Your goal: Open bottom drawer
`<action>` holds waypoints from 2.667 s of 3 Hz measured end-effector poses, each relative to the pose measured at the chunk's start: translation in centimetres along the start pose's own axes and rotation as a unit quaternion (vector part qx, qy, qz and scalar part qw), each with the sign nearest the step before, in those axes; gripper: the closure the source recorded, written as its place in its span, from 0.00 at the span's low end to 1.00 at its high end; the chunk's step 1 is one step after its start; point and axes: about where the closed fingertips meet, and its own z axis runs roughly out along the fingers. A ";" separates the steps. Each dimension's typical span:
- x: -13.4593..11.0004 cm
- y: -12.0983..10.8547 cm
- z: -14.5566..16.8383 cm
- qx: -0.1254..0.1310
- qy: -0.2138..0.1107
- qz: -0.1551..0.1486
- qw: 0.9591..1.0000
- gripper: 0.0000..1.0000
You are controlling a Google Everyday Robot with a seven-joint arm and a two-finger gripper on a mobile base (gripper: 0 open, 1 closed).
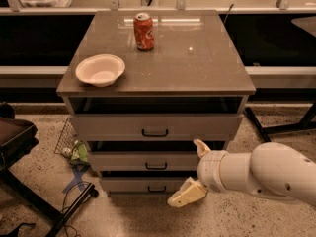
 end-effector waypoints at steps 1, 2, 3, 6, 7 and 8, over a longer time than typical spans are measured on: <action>0.6 -0.8 1.1 0.007 -0.005 0.010 1.000 0.00; 1.0 -0.4 2.2 0.005 -0.012 0.010 1.000 0.00; 3.9 0.2 6.2 -0.004 -0.043 -0.014 0.999 0.00; 16.1 -1.0 16.0 -0.098 -0.079 -0.054 0.991 0.00; 16.7 -0.6 16.8 -0.095 -0.064 -0.058 0.992 0.00; 18.1 -1.2 18.1 -0.079 -0.022 -0.084 0.993 0.00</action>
Offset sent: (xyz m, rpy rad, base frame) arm 0.0109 0.0115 -0.0382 0.0444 -0.0103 -0.0187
